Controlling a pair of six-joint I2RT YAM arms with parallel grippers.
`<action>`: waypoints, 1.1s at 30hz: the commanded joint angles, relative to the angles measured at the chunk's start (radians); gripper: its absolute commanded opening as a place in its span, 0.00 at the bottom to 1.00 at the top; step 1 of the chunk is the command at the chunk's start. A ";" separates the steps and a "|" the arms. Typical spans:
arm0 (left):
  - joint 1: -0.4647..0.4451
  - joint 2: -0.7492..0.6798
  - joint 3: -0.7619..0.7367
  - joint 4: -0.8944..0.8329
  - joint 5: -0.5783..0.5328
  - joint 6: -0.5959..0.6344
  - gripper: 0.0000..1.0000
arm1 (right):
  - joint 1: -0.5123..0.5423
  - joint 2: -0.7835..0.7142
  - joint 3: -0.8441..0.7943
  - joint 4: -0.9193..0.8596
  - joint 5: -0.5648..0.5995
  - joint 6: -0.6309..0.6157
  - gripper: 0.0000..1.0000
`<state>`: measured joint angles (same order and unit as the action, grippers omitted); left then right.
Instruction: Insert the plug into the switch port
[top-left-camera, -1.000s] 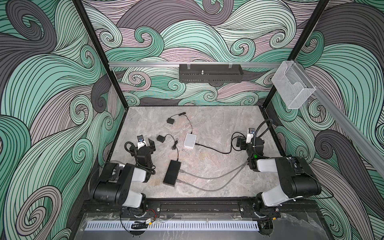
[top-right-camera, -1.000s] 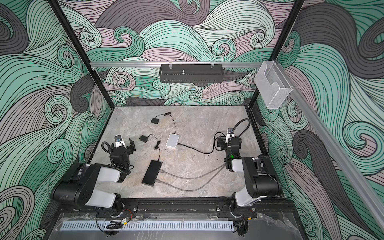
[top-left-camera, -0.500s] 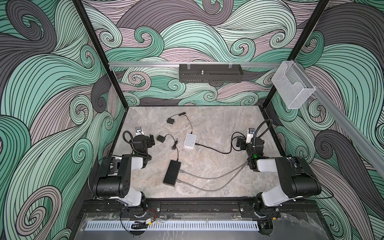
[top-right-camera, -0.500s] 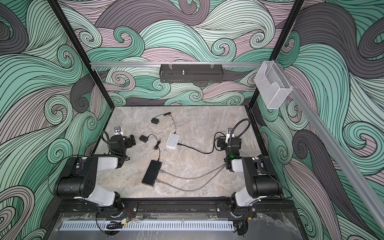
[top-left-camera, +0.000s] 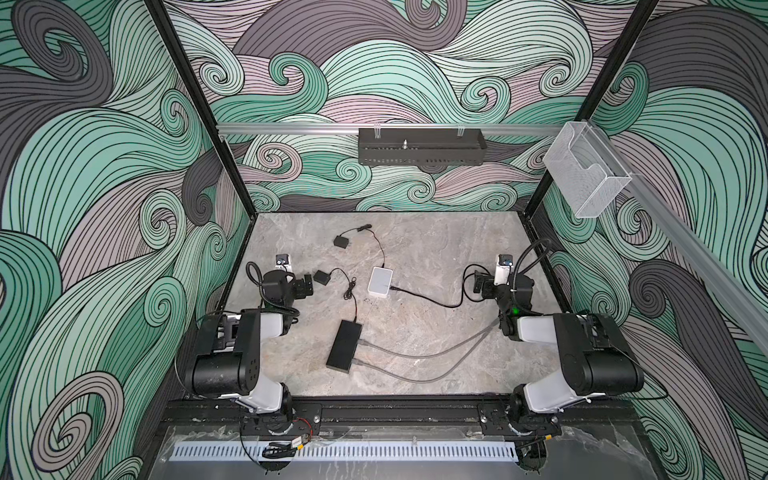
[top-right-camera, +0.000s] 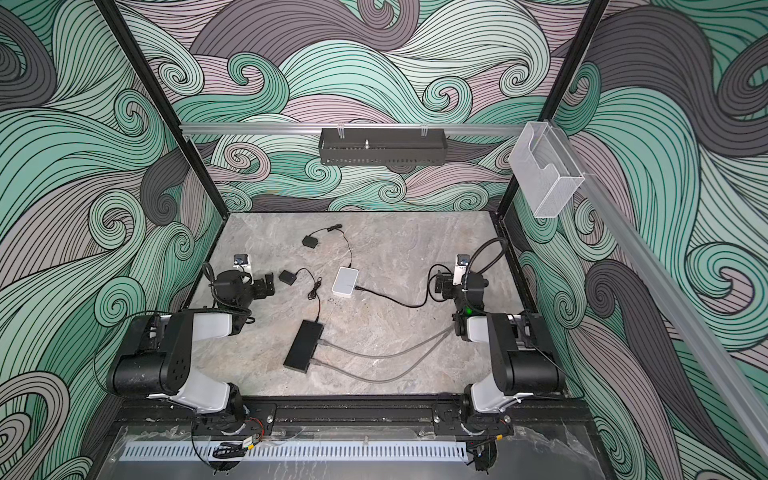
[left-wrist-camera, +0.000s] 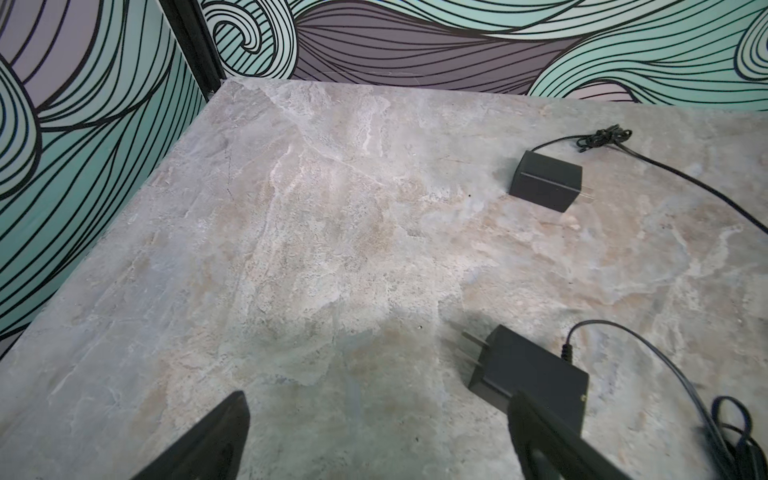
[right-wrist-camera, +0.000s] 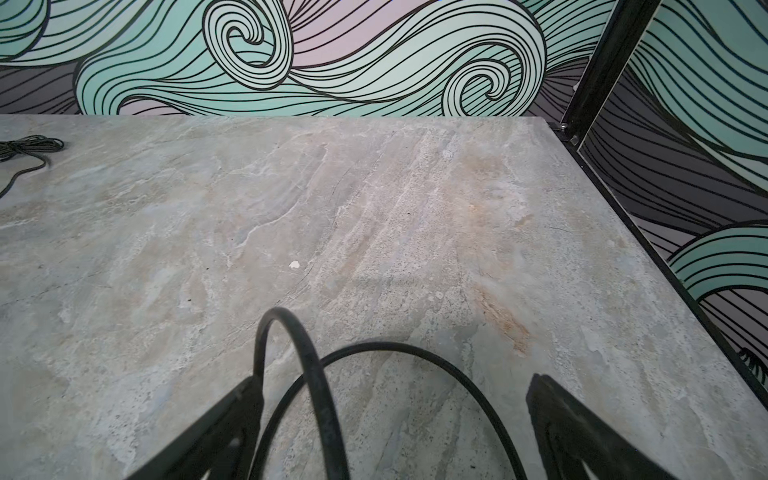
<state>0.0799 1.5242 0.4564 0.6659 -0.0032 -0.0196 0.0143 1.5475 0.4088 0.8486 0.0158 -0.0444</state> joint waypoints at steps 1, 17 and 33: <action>0.003 0.002 0.021 -0.014 0.028 -0.008 0.98 | 0.006 -0.008 0.001 -0.013 -0.007 0.011 0.99; 0.003 0.001 0.020 -0.014 0.028 -0.008 0.99 | 0.022 -0.007 -0.001 -0.007 0.013 -0.002 0.99; 0.003 0.002 0.021 -0.013 0.028 -0.008 0.99 | 0.004 0.000 0.019 -0.039 -0.026 0.008 0.99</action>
<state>0.0803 1.5242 0.4564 0.6647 0.0120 -0.0196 0.0254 1.5475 0.4095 0.8352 0.0124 -0.0444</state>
